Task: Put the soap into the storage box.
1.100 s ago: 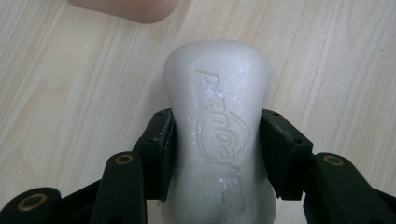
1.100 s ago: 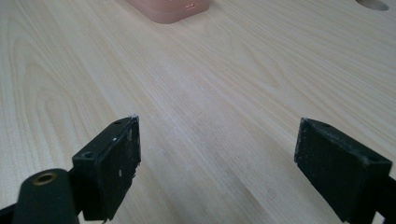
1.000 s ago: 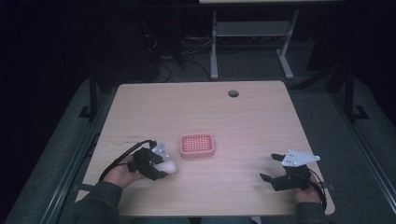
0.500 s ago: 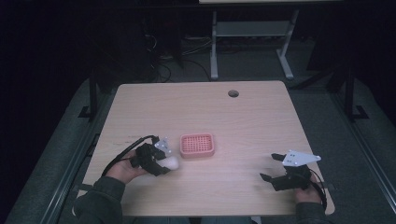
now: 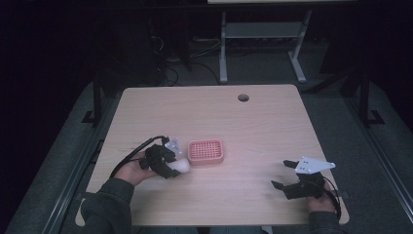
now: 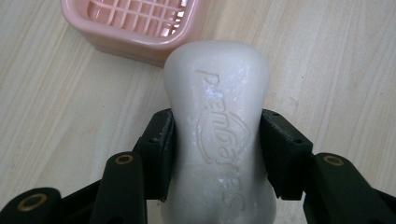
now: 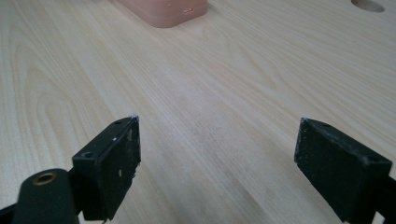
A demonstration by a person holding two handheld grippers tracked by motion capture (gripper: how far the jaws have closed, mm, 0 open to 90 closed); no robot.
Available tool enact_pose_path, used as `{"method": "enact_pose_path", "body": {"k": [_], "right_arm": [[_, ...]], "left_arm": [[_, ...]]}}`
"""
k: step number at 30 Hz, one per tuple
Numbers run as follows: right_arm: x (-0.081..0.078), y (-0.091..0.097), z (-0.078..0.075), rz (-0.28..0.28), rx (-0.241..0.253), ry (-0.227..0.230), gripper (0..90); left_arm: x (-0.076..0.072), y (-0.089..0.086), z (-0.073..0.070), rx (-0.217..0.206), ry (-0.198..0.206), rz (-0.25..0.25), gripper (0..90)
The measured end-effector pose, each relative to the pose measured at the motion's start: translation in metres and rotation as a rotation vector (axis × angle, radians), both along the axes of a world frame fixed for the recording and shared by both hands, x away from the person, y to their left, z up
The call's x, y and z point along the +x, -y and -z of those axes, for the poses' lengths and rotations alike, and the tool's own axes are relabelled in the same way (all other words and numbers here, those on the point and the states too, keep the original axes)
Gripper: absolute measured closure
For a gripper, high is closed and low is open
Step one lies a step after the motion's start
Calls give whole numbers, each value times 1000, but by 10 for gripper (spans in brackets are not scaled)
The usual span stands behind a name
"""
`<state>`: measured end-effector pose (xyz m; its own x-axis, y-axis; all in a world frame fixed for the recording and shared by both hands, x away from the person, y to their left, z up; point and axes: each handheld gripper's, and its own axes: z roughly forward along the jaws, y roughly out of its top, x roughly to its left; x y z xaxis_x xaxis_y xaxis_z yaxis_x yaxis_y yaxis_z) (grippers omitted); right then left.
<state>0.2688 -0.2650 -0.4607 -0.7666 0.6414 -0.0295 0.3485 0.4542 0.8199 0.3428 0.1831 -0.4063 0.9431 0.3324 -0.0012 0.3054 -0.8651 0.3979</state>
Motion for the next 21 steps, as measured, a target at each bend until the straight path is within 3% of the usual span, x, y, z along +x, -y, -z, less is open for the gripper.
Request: {"method": "enact_pose_path", "body": {"k": [21], "right_arm": [[-1, 1, -1, 6, 16, 0, 138]], "left_arm": [[14, 17, -17, 4, 14, 20, 491]]}}
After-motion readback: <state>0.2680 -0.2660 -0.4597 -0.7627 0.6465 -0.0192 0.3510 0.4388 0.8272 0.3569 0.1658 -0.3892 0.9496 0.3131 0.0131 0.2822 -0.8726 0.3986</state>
